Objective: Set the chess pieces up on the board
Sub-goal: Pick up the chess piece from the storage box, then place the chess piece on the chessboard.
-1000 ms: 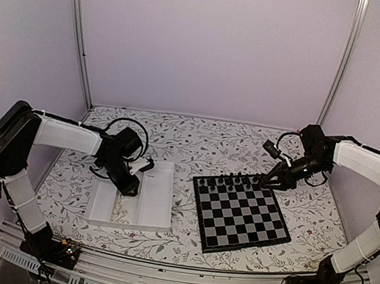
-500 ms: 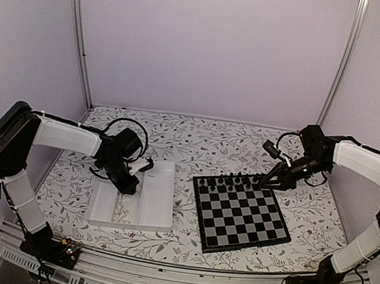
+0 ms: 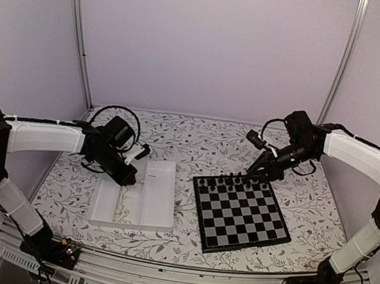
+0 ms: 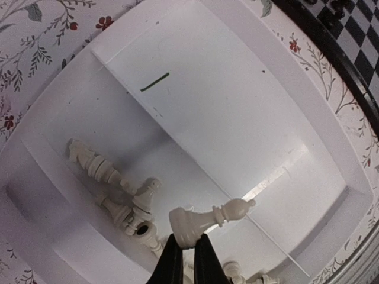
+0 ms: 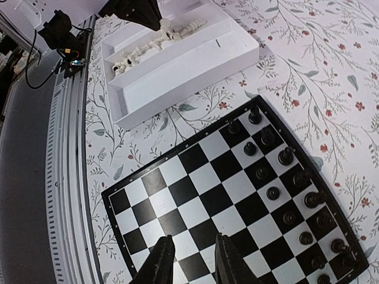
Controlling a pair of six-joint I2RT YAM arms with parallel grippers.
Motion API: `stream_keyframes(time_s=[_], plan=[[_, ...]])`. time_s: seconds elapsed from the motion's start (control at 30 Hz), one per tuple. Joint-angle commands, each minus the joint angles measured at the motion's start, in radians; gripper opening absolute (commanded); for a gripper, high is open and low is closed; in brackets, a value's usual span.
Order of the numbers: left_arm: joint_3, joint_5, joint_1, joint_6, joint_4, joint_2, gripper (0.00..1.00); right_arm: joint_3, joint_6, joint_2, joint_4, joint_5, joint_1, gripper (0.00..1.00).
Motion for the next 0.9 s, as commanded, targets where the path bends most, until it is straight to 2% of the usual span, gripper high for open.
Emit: stream_keyframes(time_s=[0.0,0.23,0.37,0.53,0.87], plan=[[-0.031,0.062,0.001,-0.108,0.035,-0.073,0.06,0.073,0.072,0.037,0.110,0.066,0.099,0.27],[-0.101,0.175,-0.001,-0.326,0.228,-0.134,0.07,0.181,0.264,0.114,0.311,0.164,0.266,0.32],[-0.135,0.240,-0.001,-0.423,0.334,-0.164,0.07,0.304,0.328,0.225,0.334,0.198,0.351,0.34],[-0.173,0.289,-0.001,-0.494,0.435,-0.203,0.07,0.444,0.368,0.359,0.329,0.158,0.423,0.35],[-0.193,0.347,-0.002,-0.559,0.498,-0.231,0.09,0.632,0.441,0.518,0.312,0.148,0.510,0.35]])
